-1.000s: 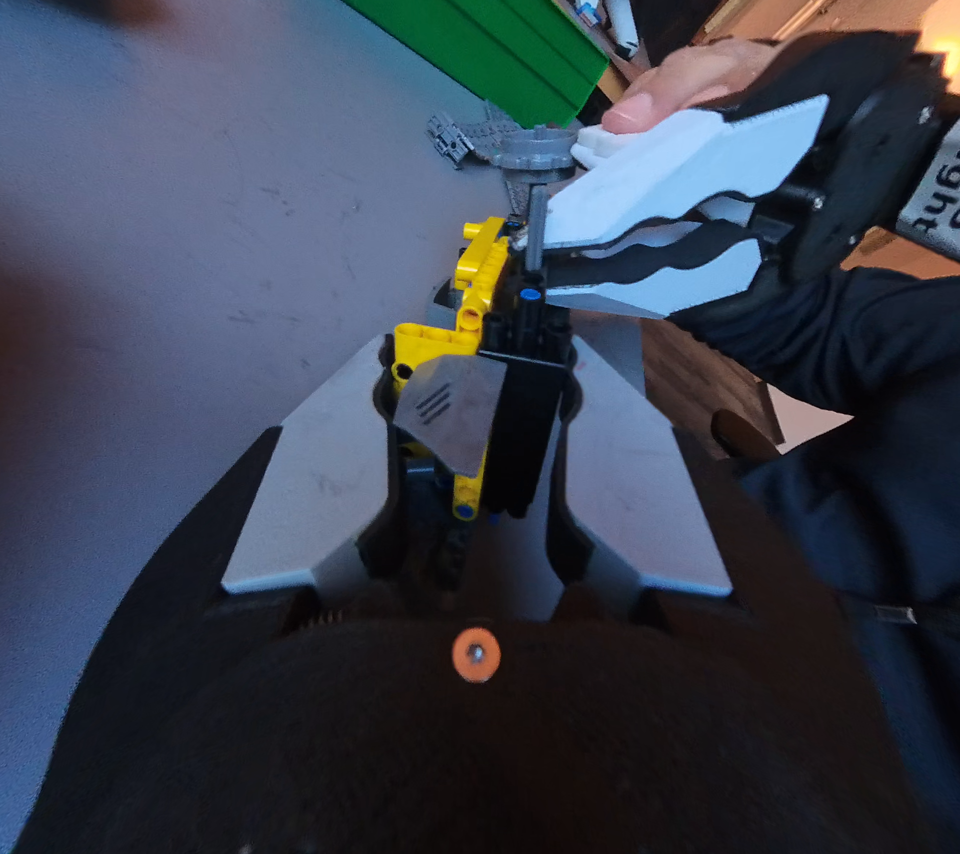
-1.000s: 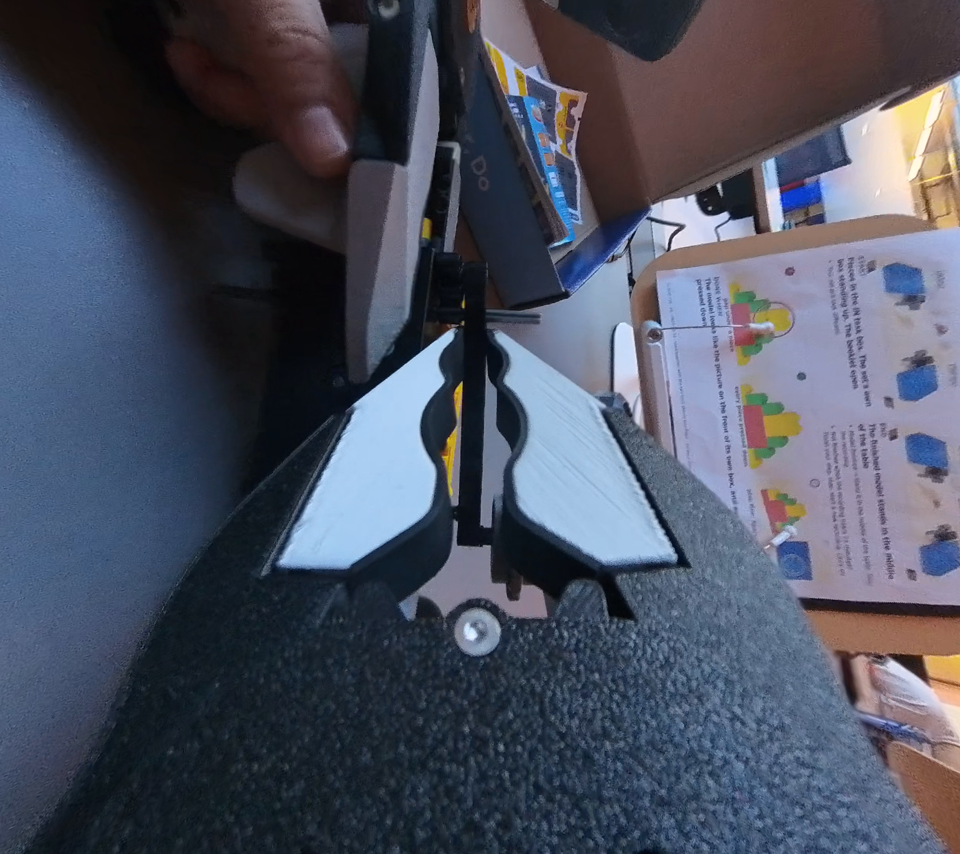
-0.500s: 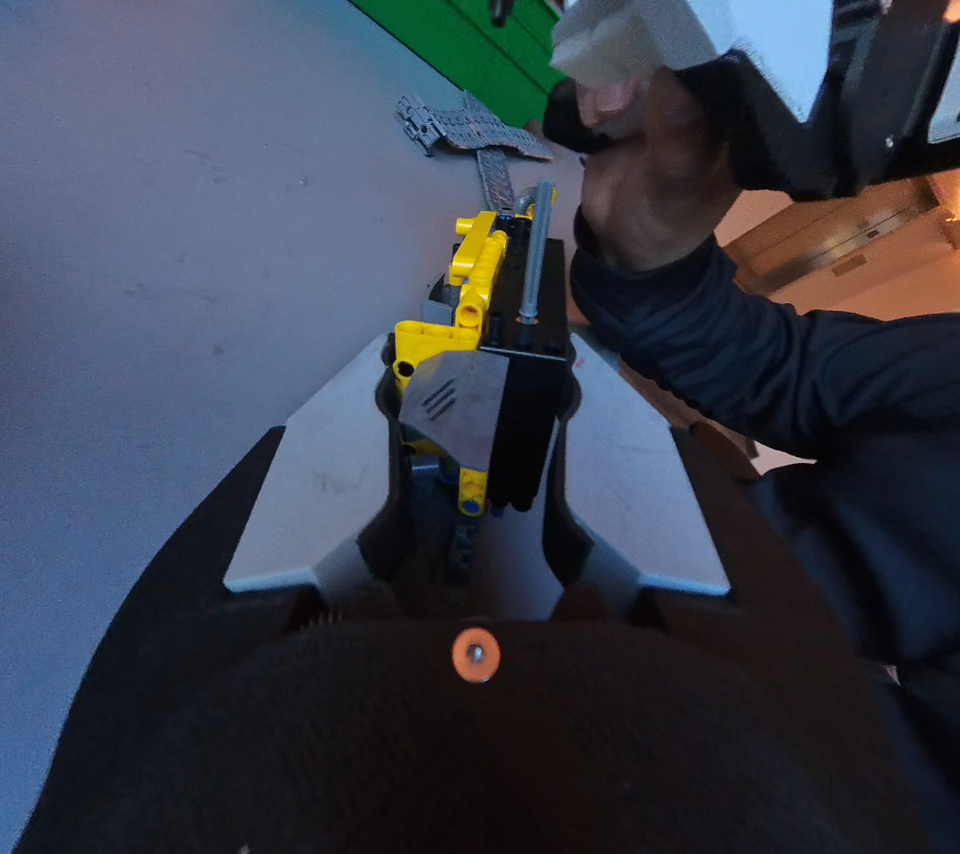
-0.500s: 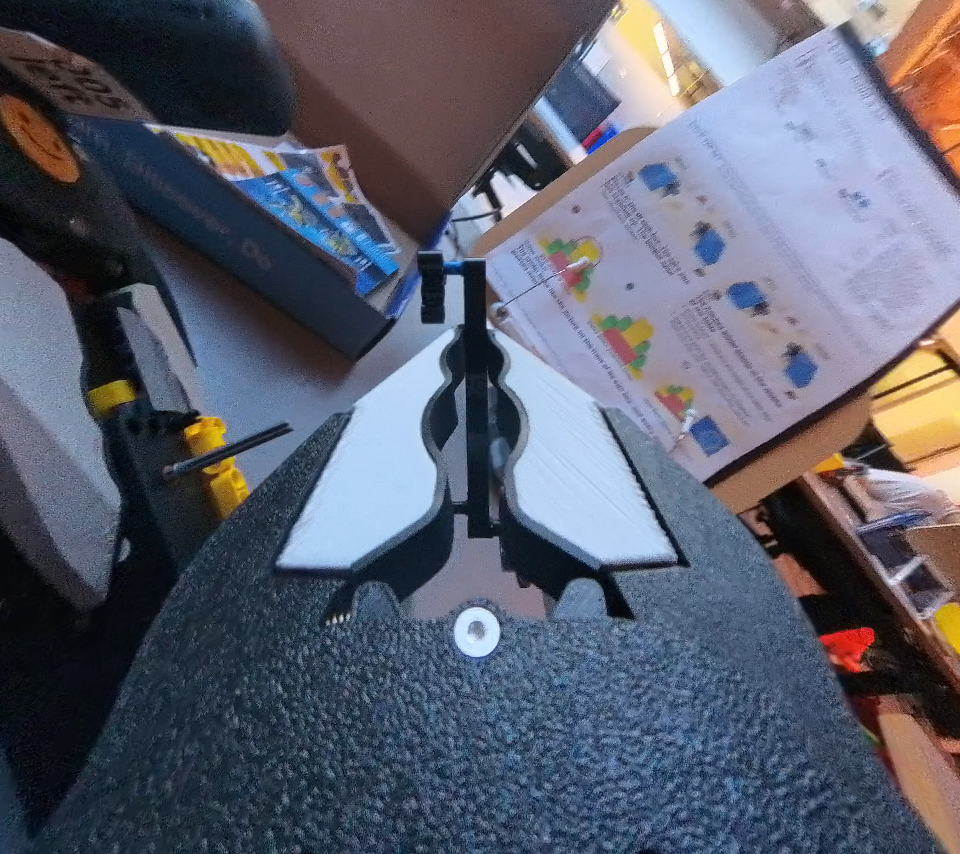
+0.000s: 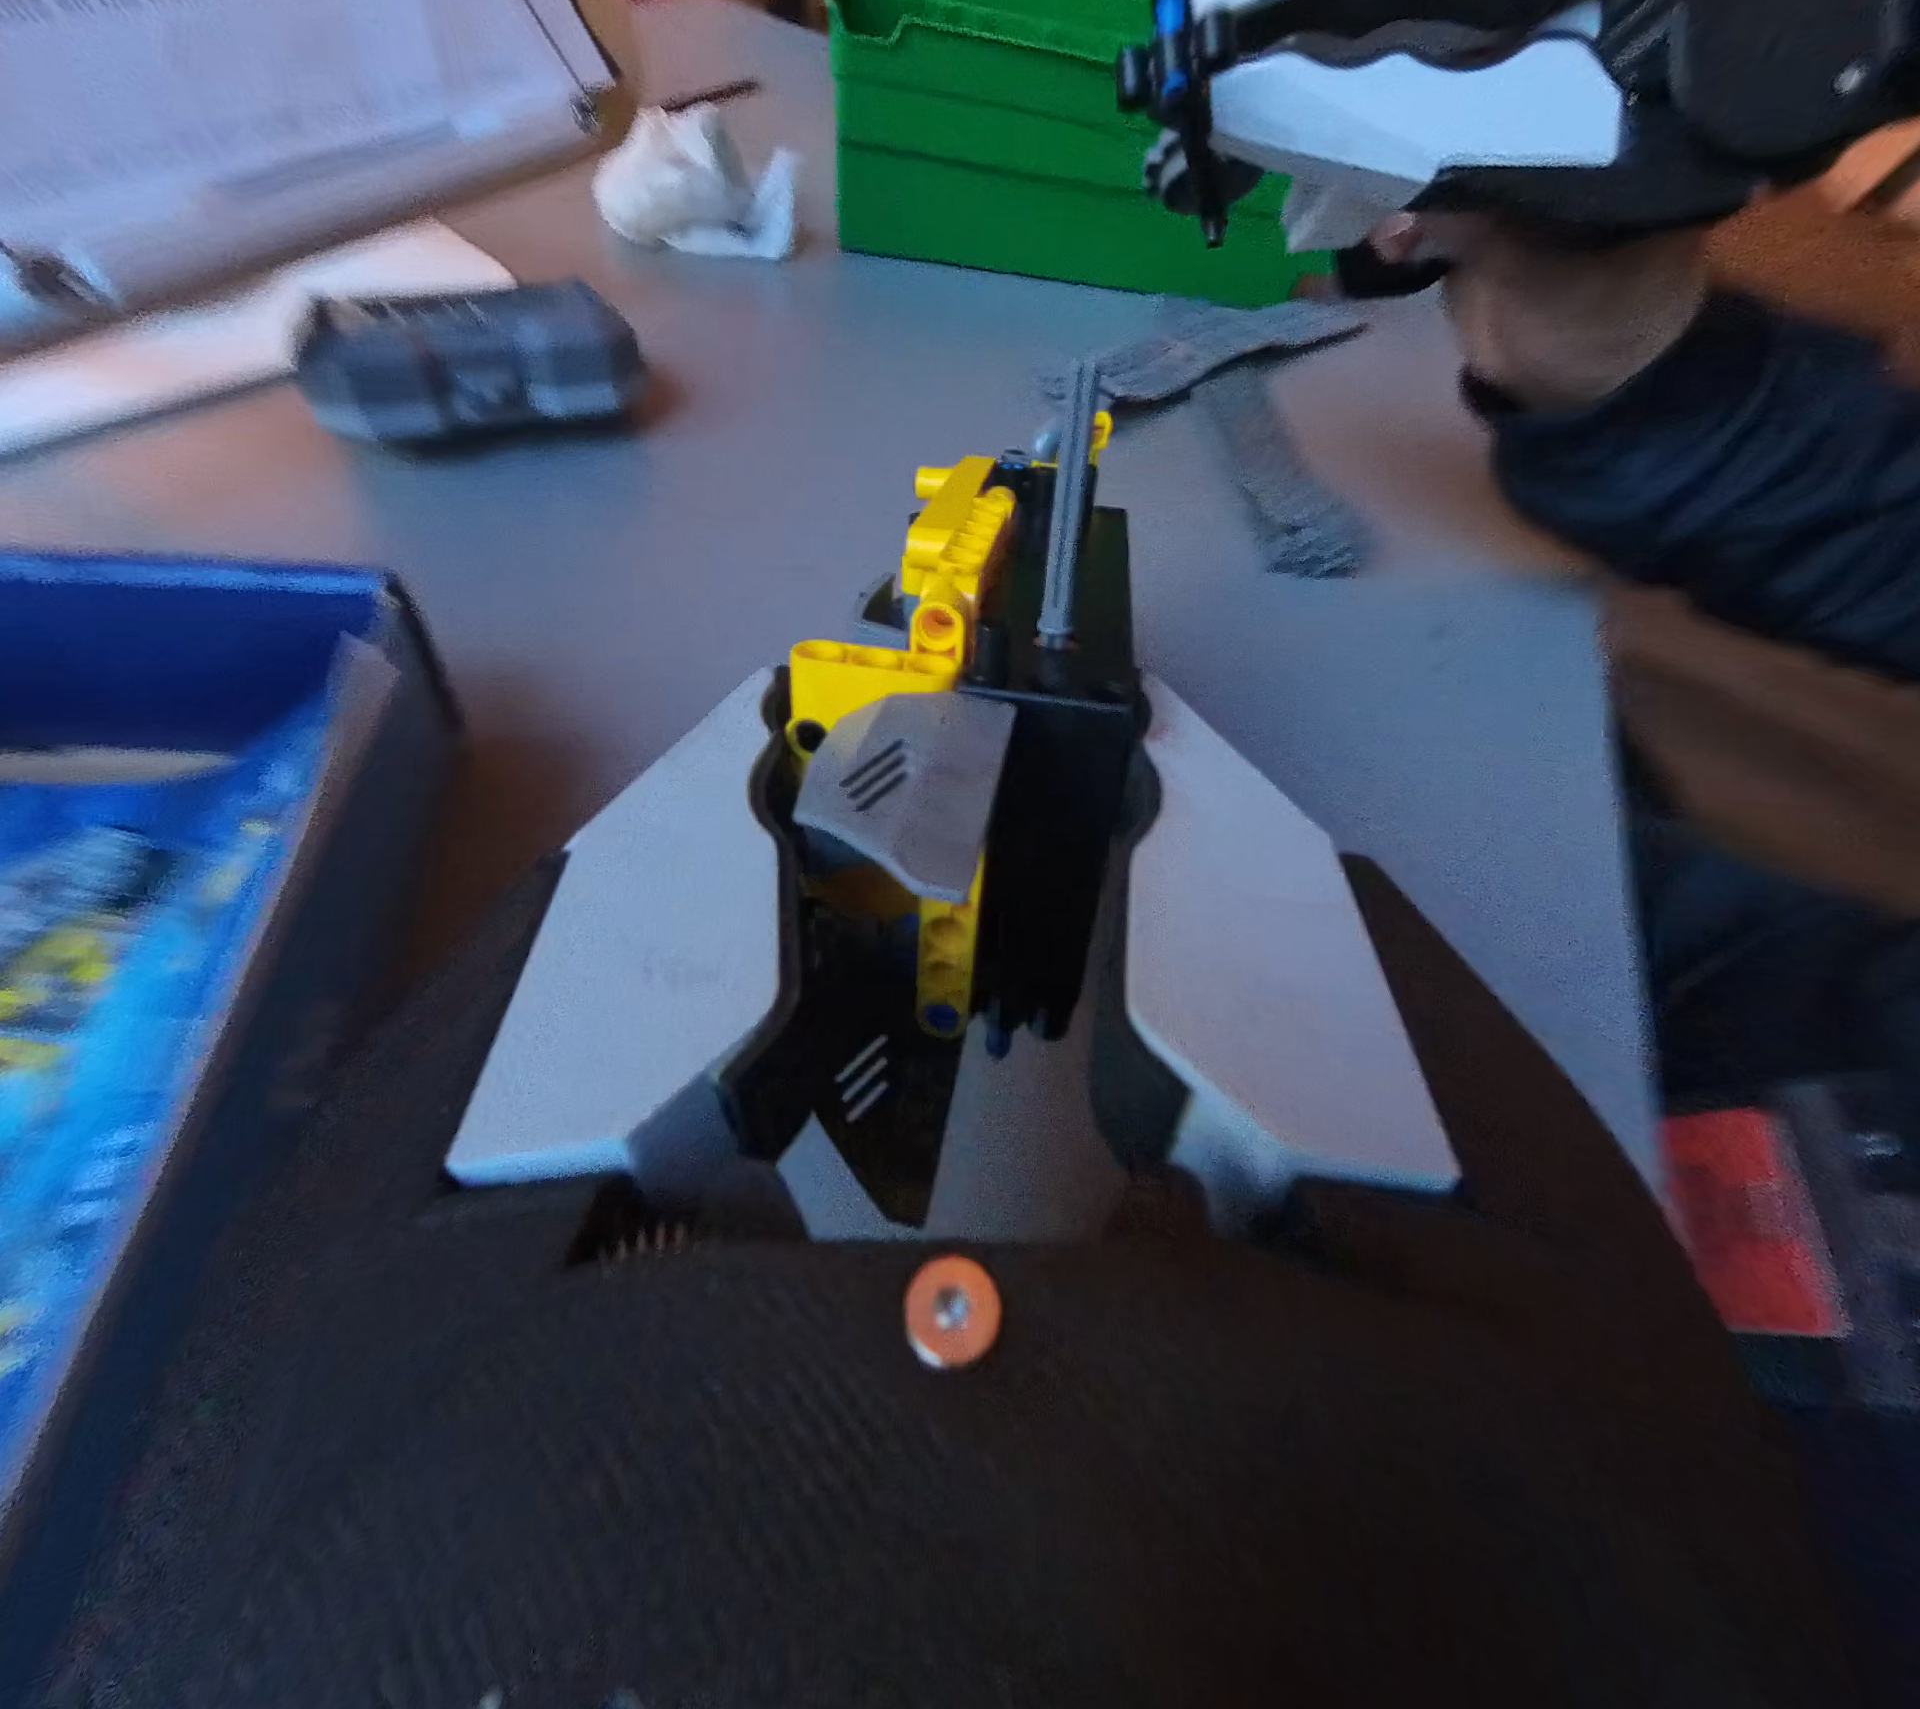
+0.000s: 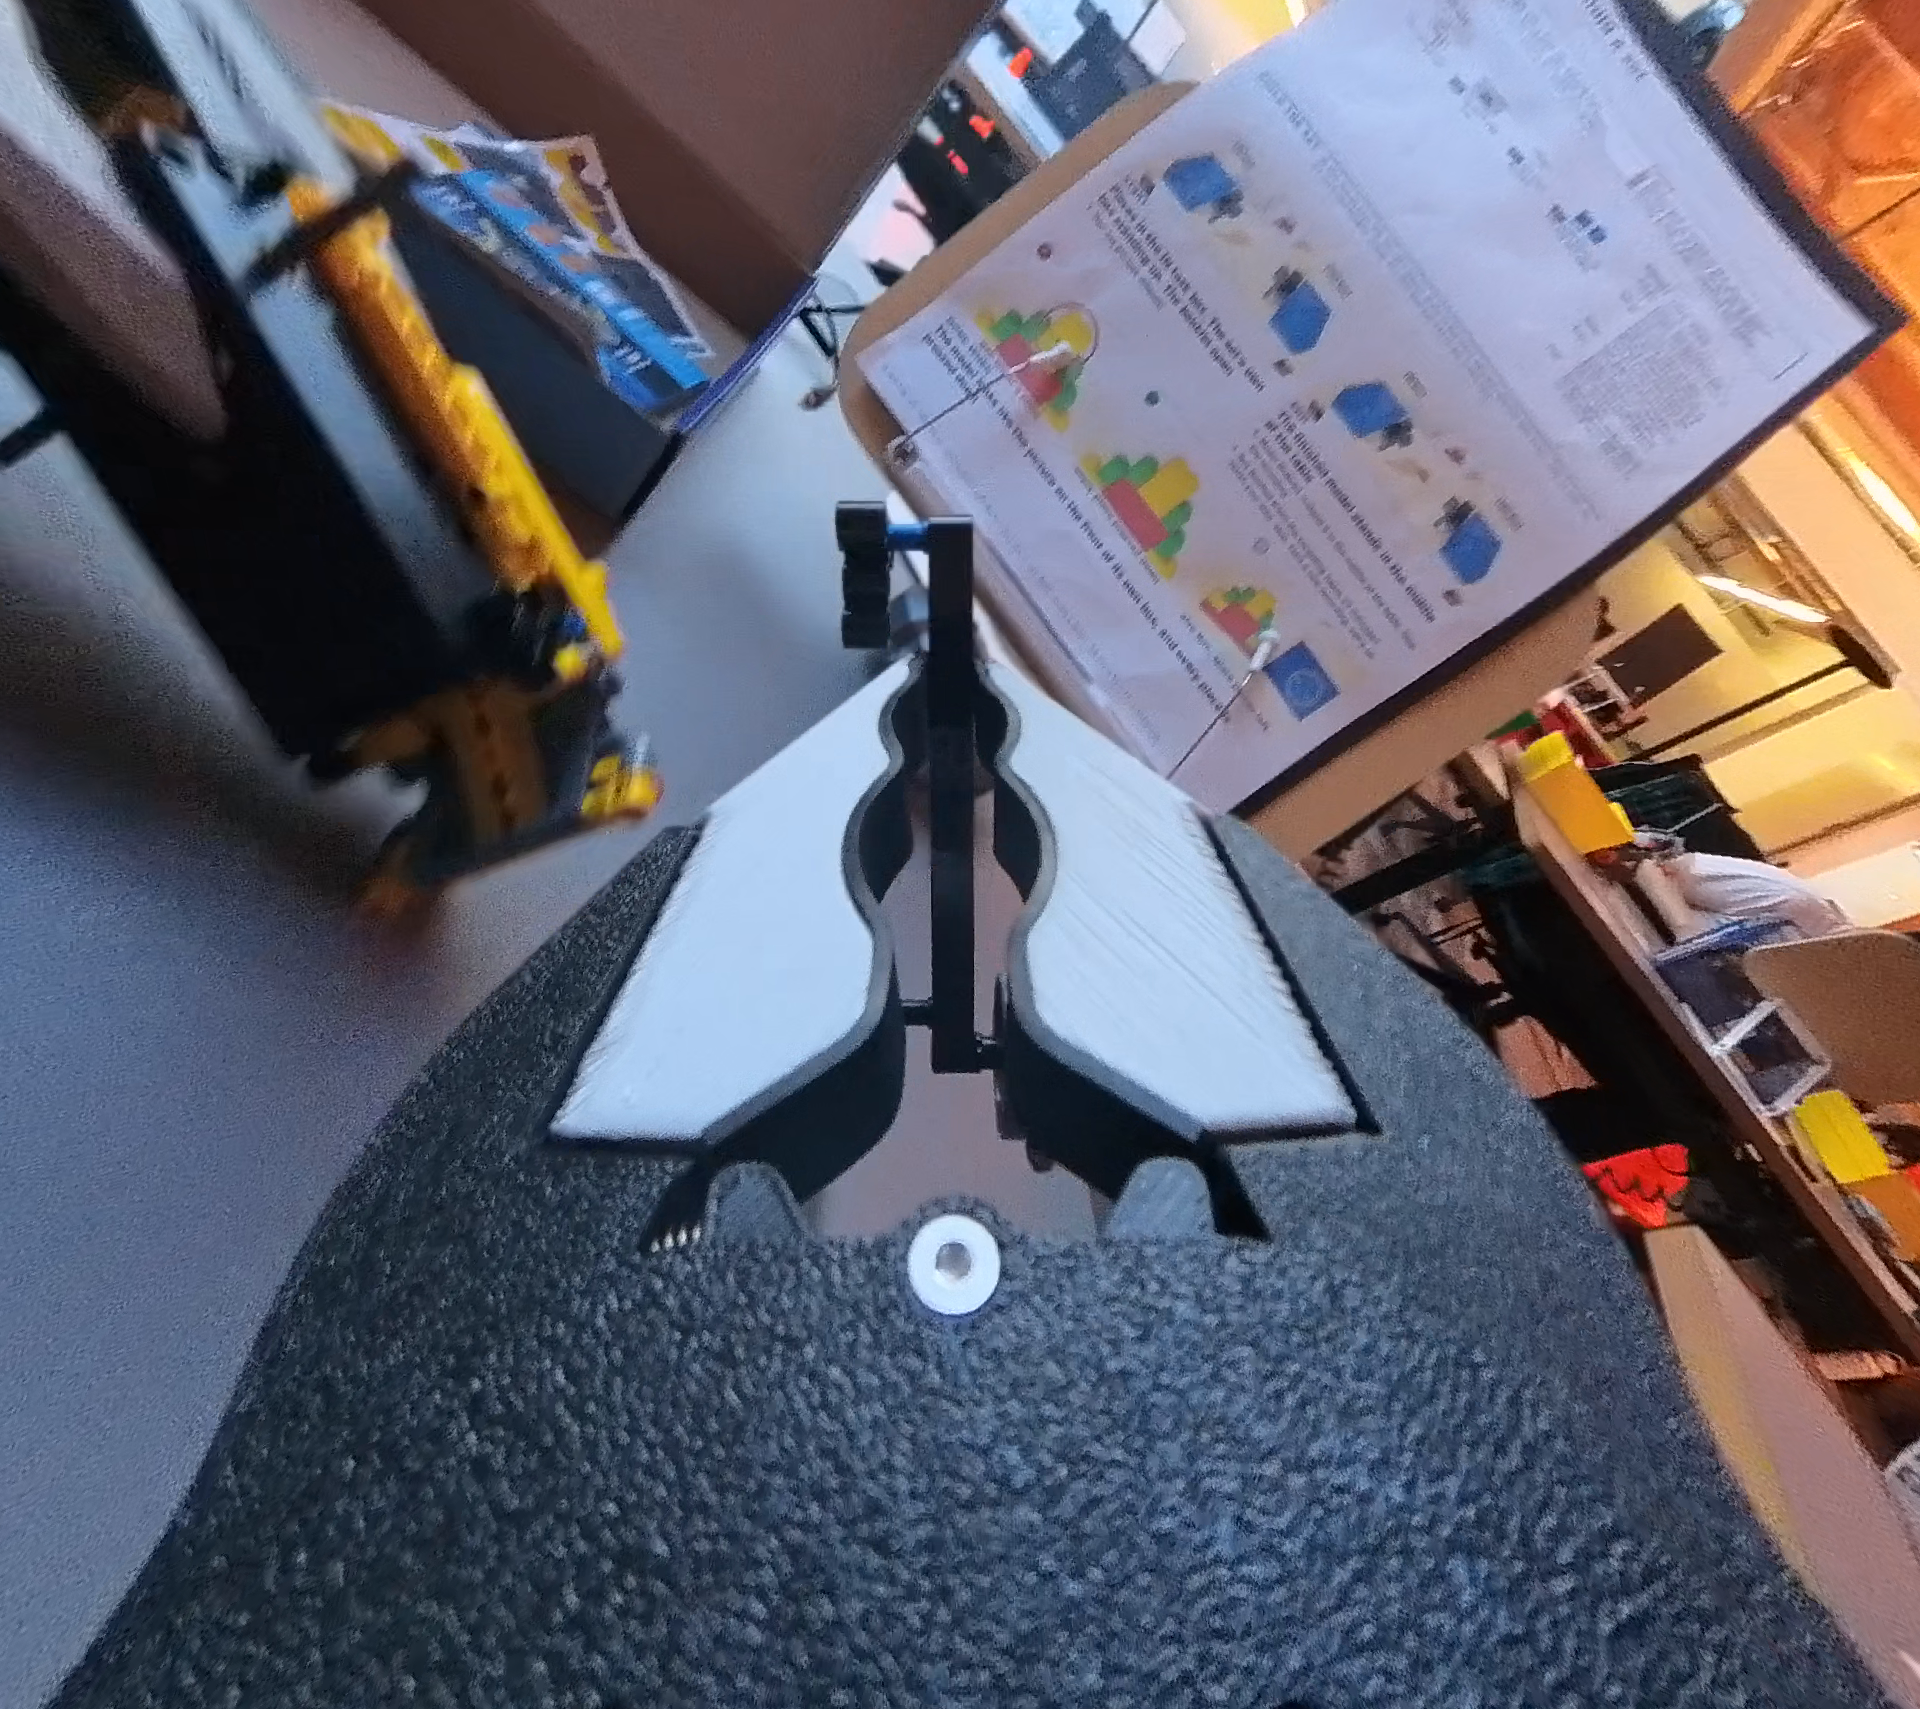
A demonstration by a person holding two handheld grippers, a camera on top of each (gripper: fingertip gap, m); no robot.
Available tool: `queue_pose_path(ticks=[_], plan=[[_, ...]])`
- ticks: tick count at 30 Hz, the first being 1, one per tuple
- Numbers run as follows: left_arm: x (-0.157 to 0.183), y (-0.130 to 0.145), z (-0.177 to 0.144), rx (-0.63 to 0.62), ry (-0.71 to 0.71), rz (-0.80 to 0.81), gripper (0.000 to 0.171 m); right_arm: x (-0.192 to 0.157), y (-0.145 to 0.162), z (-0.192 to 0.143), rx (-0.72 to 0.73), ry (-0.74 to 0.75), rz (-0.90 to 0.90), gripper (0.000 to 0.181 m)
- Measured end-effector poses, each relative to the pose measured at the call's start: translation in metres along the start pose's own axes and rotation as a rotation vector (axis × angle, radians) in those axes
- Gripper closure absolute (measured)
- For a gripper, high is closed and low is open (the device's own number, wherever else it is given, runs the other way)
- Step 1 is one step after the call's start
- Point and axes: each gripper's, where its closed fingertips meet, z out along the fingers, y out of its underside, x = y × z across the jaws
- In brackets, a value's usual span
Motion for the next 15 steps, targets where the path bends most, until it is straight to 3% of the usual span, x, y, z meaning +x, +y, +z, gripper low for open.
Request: queue_pose_path(ticks=[4,8,11,13,15], plan=[[-0.008,-0.006,-0.014,-0.049,-0.210,0.418,0.112,-0.025,0.019,-0.010,-0.036,-0.048,-0.101,0.177],[-0.009,0.018,-0.016,-0.200,-0.318,0.684,0.111,-0.065,0.035,-0.013,-0.067,-0.116,-0.251,0.177],[0.004,0.037,-0.014,-0.274,-0.238,0.599,0.103,-0.100,0.047,-0.017,-0.085,-0.225,-0.313,0.171],[0.014,0.039,-0.017,-0.290,-0.164,0.472,0.088,-0.114,0.050,-0.022,-0.087,-0.300,-0.264,0.158],[0.017,0.033,-0.025,-0.272,-0.138,0.406,0.089,-0.117,0.053,-0.027,-0.096,-0.356,-0.193,0.151]])
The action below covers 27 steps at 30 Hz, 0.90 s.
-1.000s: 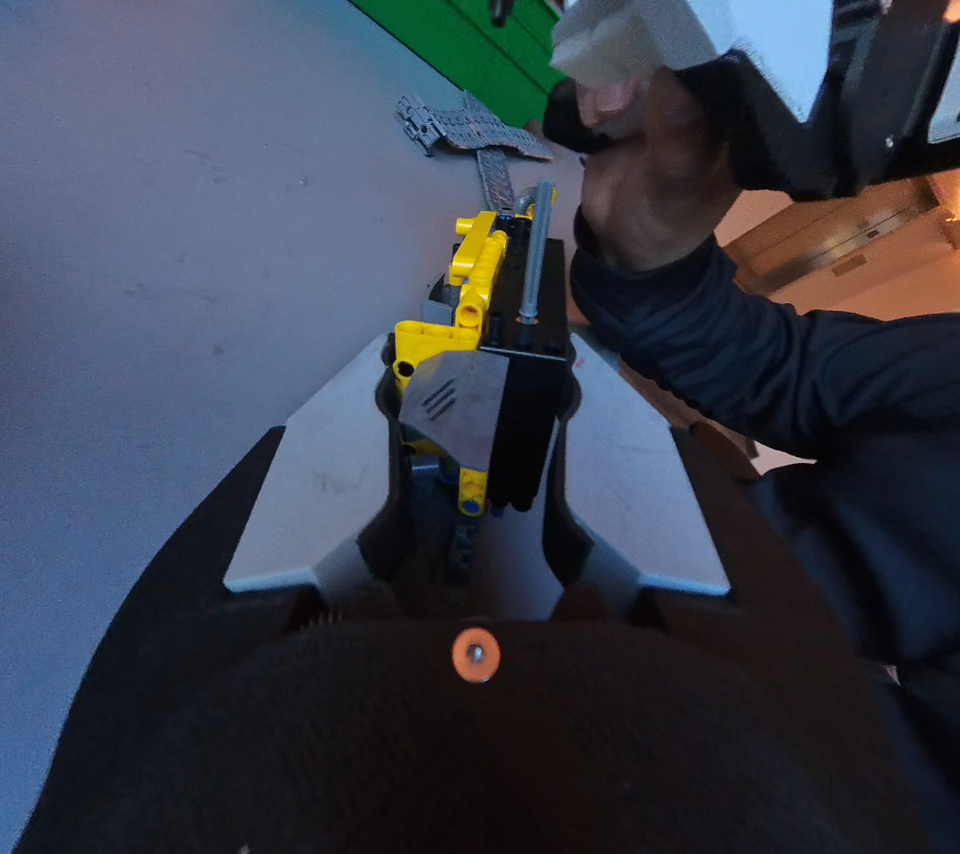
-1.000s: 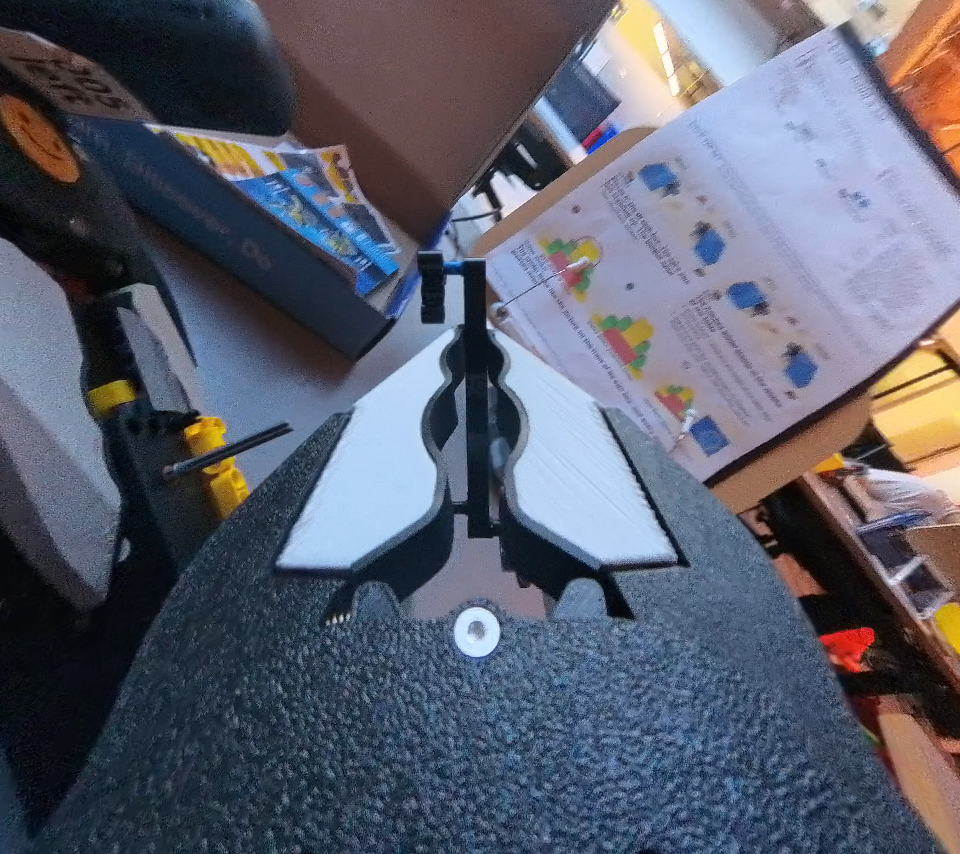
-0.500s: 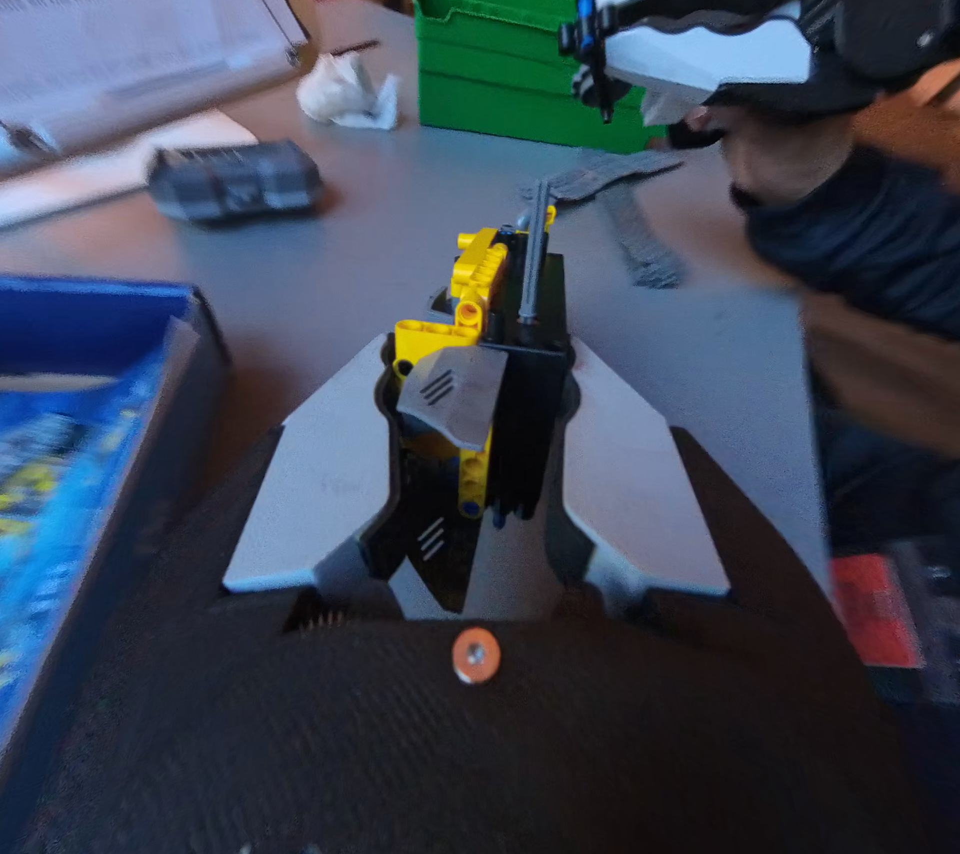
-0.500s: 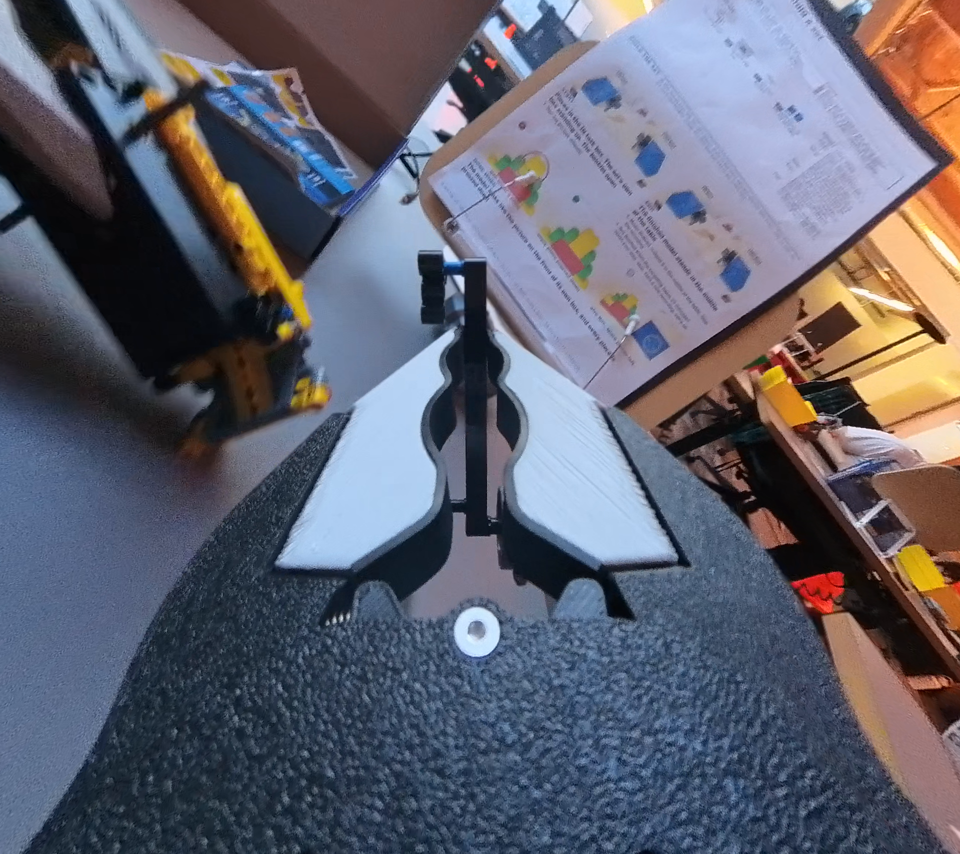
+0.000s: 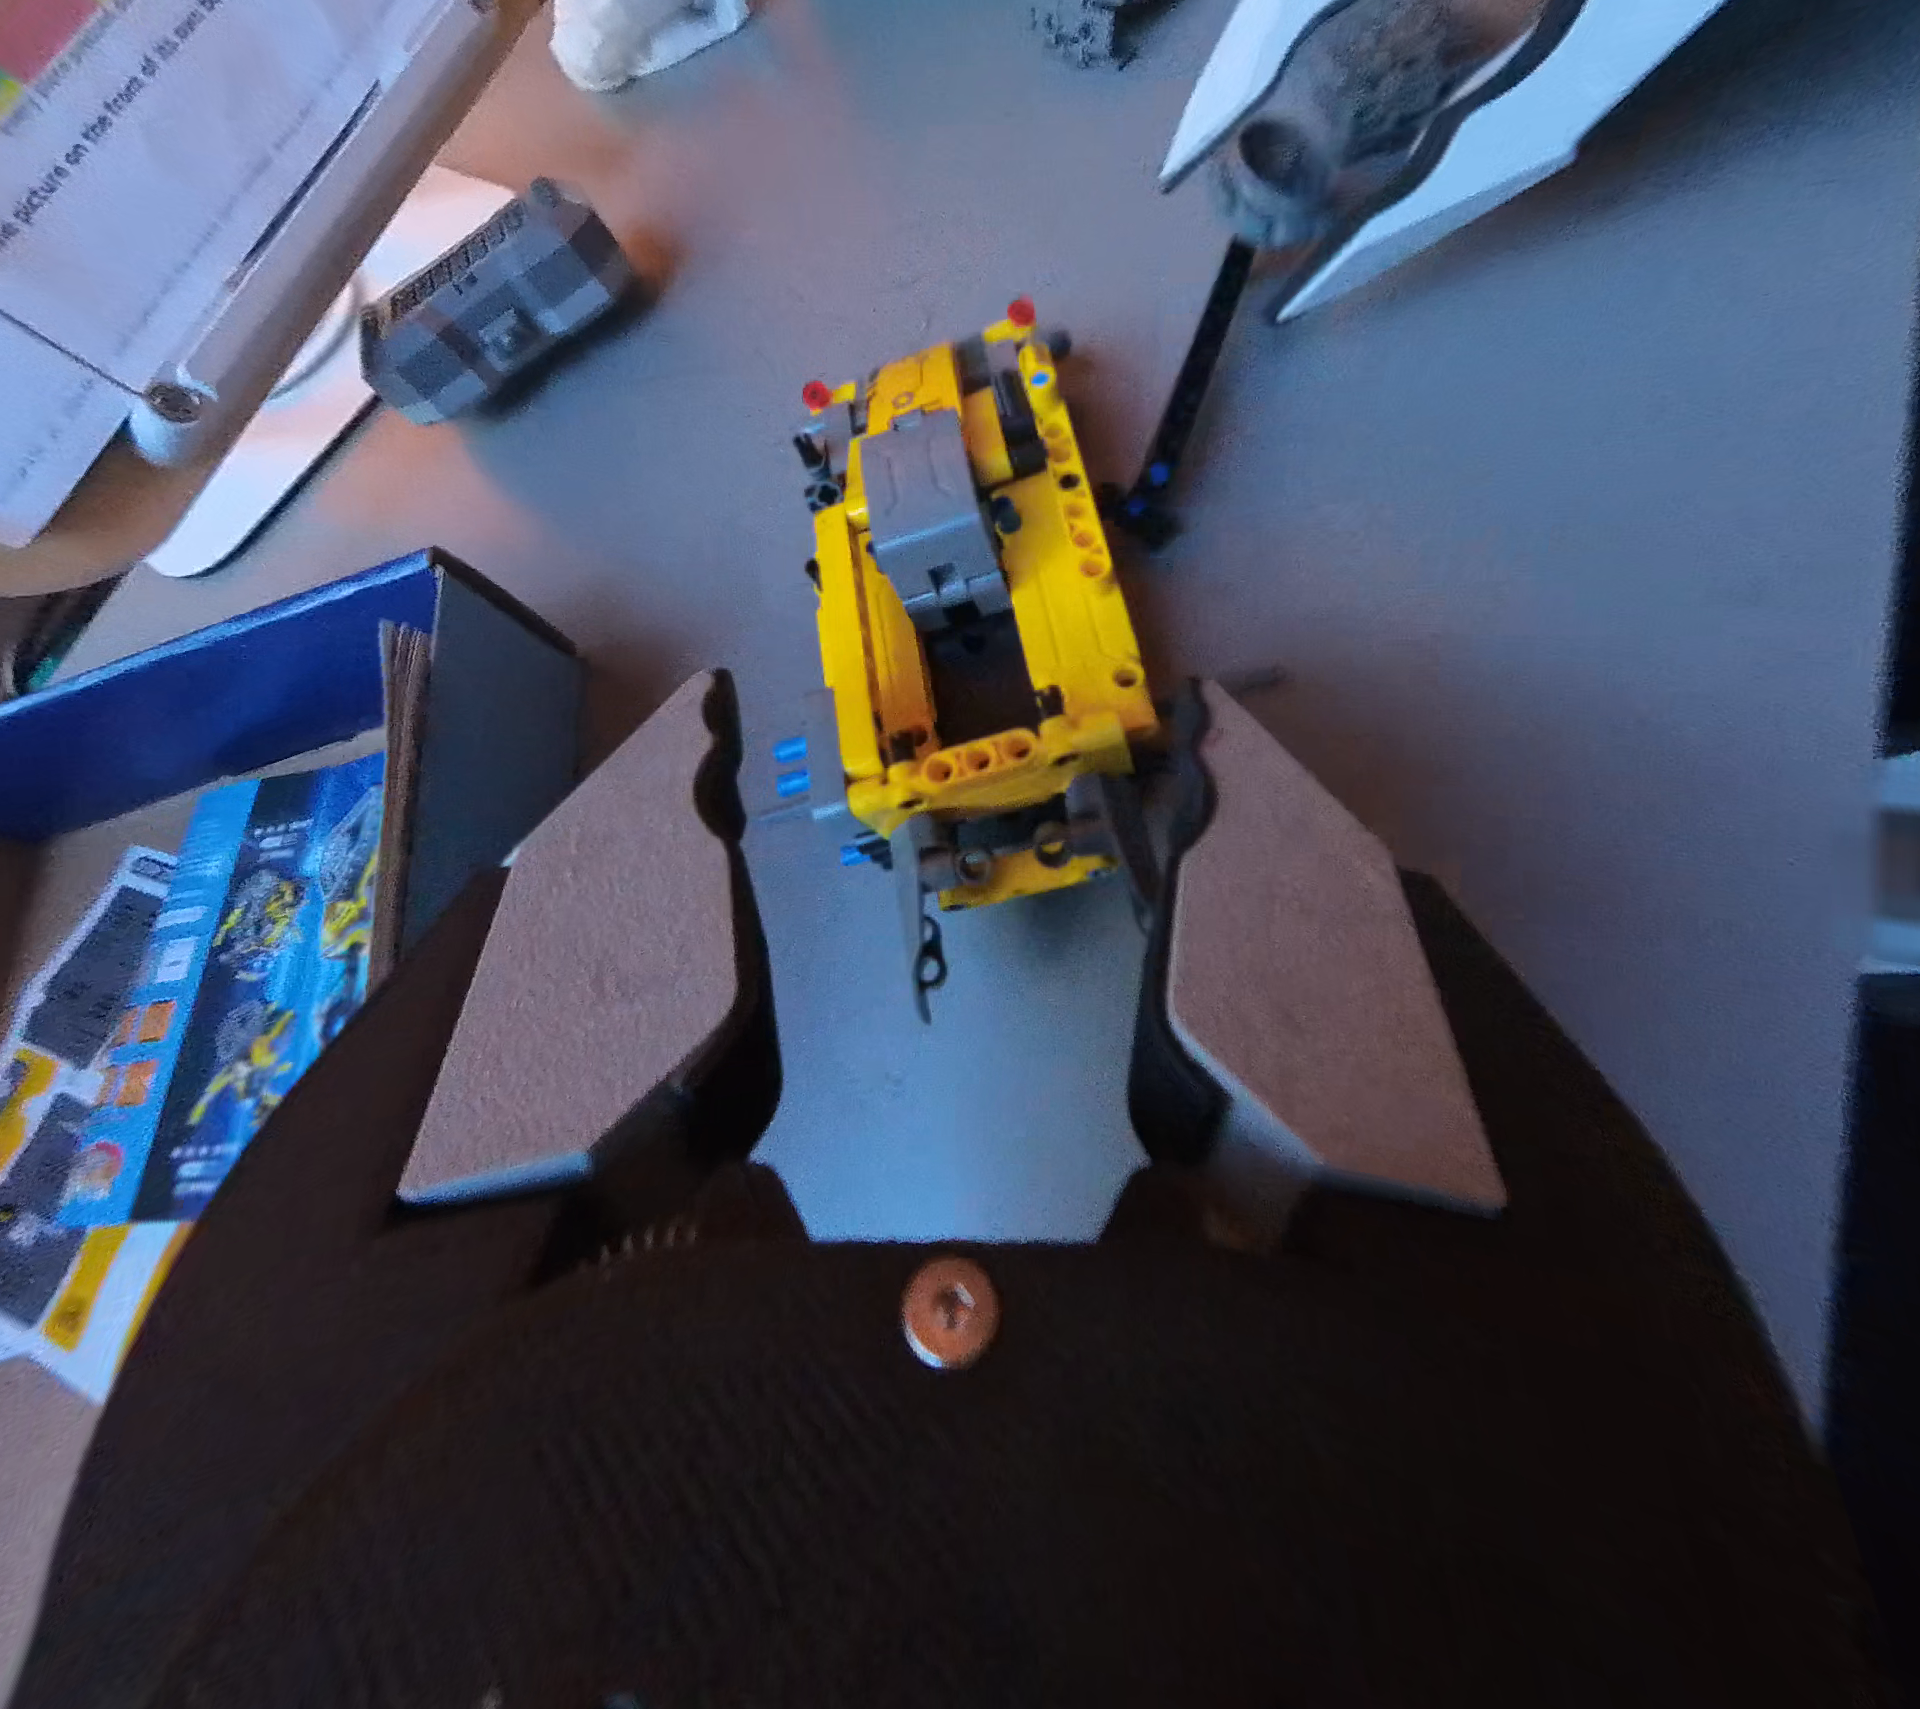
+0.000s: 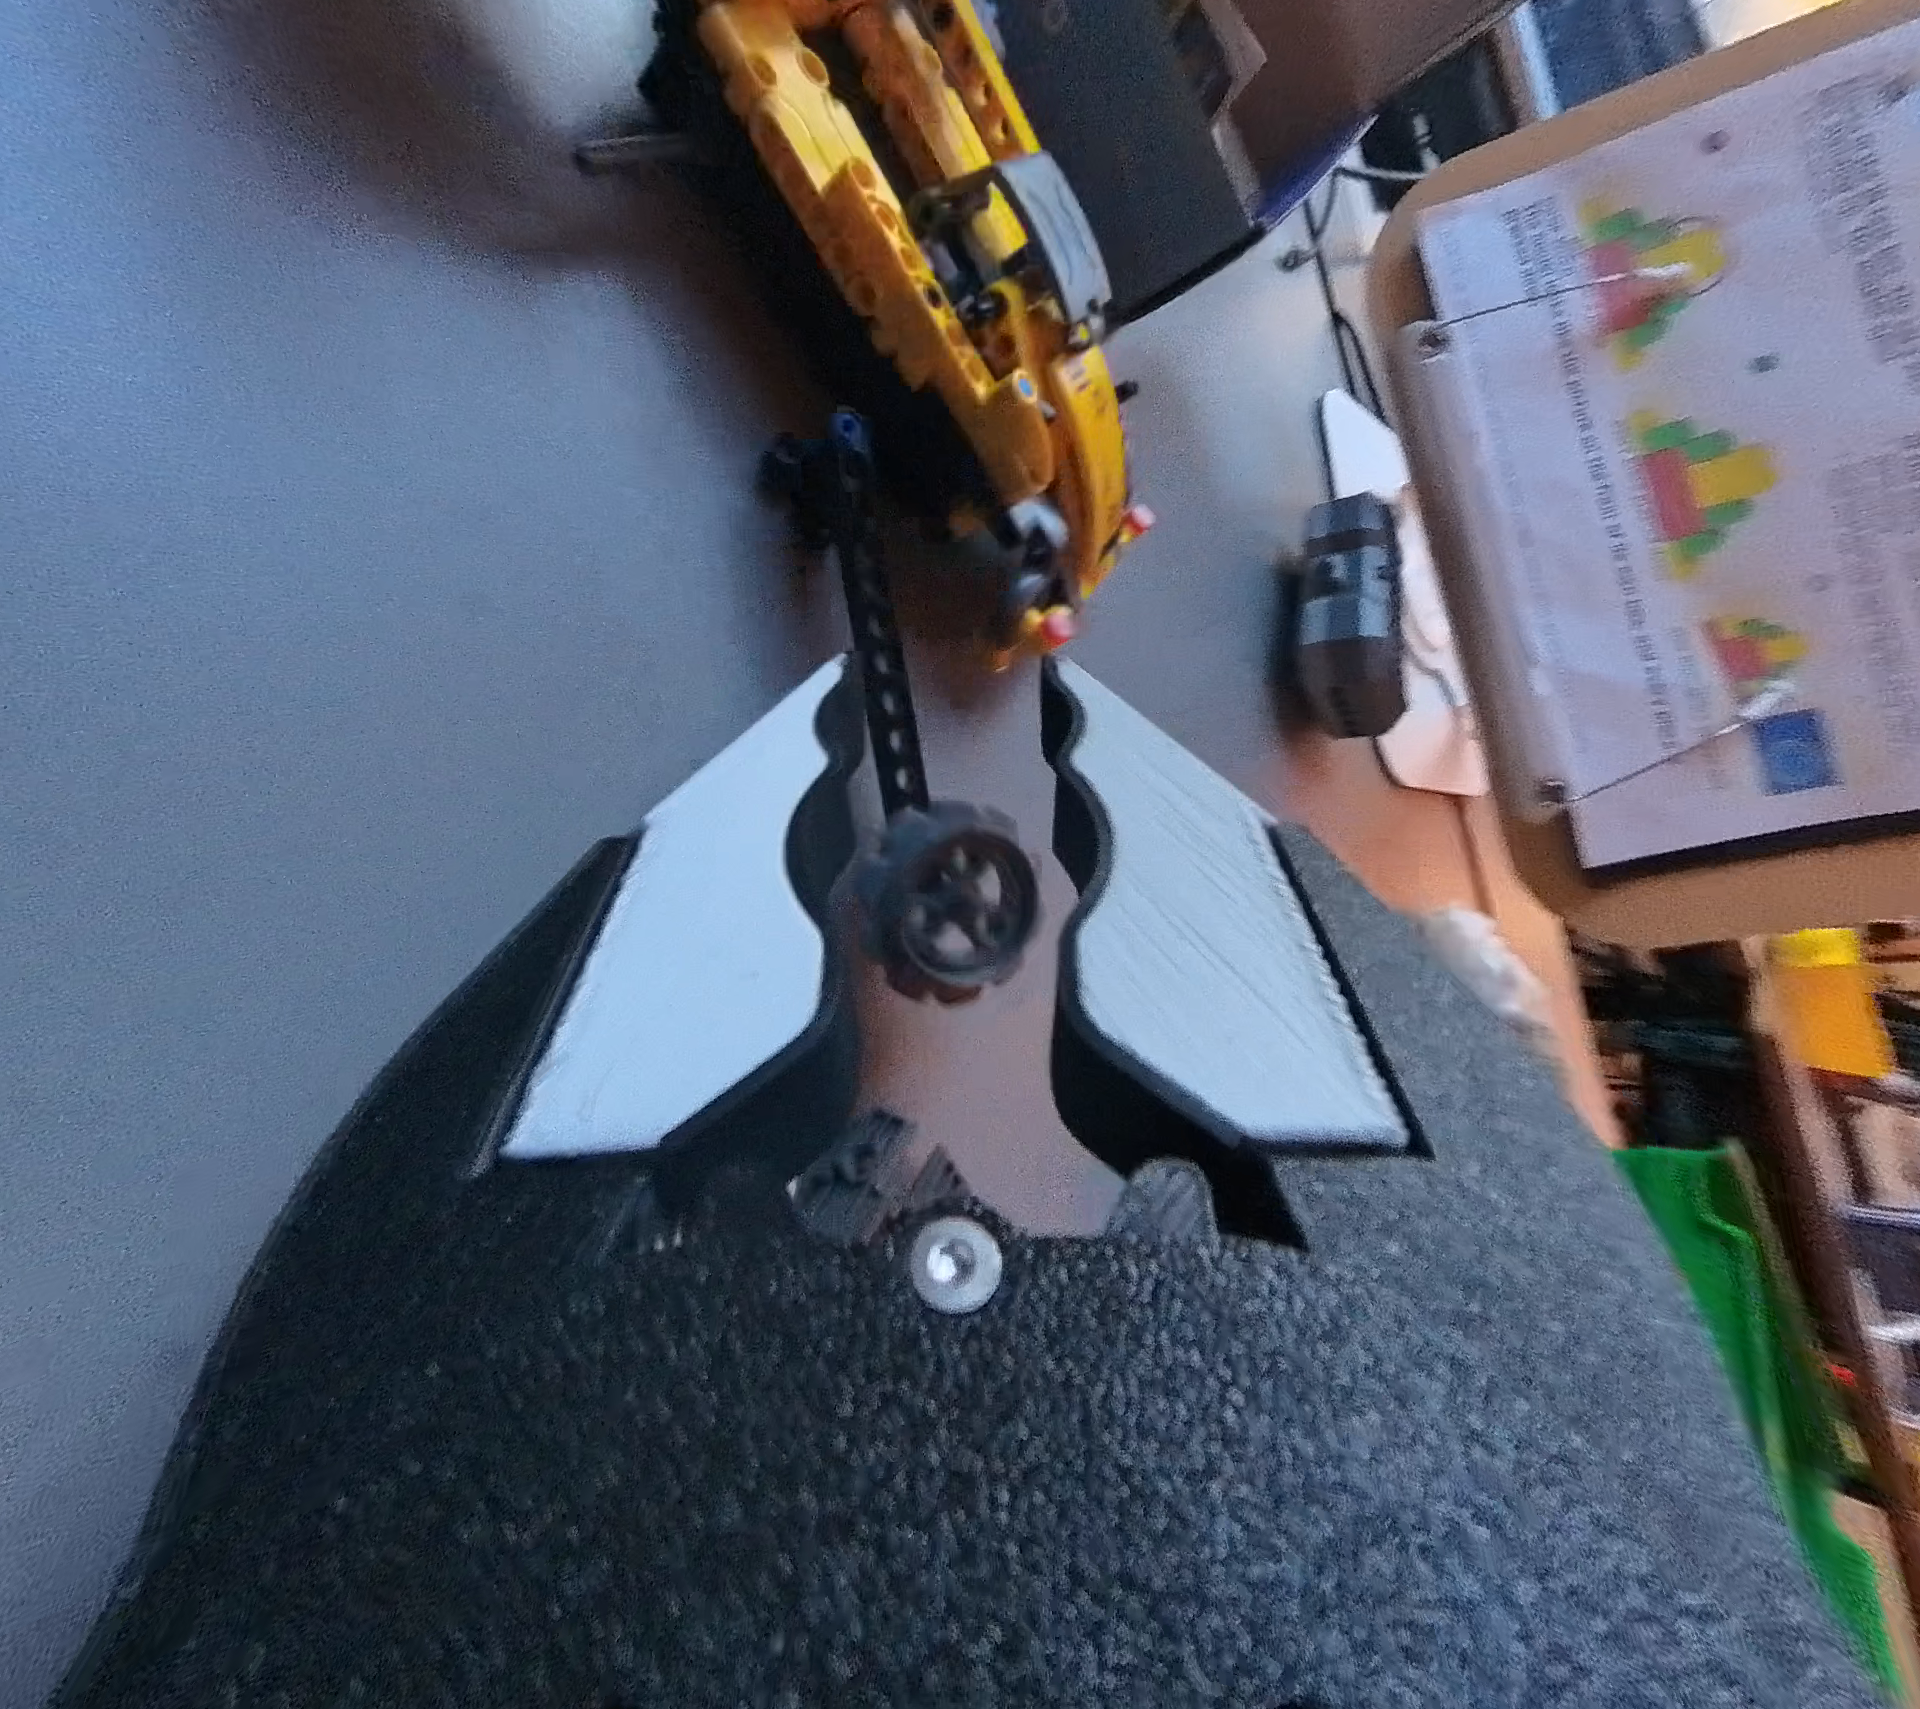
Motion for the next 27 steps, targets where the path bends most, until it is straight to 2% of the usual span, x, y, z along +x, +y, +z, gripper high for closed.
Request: queue_pose_path(ticks=[2,5,7,12,14,17,19,23,27], plan=[[0.002,-0.007,-0.010,0.041,0.026,-0.032,0.090,0.002,0.001,-0.009,0.026,-0.026,0.070,0.136],[0.006,-0.018,-0.024,0.096,0.051,-0.080,0.095,0.012,0.008,-0.028,0.052,-0.046,0.173,0.136],[0.012,-0.026,-0.029,0.115,0.078,-0.082,0.101,0.008,0.014,-0.039,0.062,-0.129,0.261,0.134],[0.034,-0.045,-0.011,0.092,0.136,-0.030,0.118,0.000,0.021,-0.039,0.051,-0.218,0.396,0.131],[0.047,-0.056,0.005,0.078,0.180,0.003,0.127,-0.011,0.028,-0.029,-0.010,-0.266,0.379,0.129],[0.065,-0.063,0.036,-0.017,0.234,0.103,0.131,-0.032,0.037,-0.021,-0.086,-0.383,0.339,0.152],[0.076,-0.061,0.055,-0.119,0.272,0.185,0.133,-0.035,0.035,-0.021,-0.084,-0.405,0.323,0.155],[0.085,-0.048,0.083,-0.309,0.311,0.291,0.132,-0.024,0.030,-0.031,-0.063,-0.253,0.138,0.155],[0.089,-0.051,0.094,-0.316,0.343,0.280,0.139,-0.022,0.014,-0.049,0.000,-0.065,-0.094,0.155]])
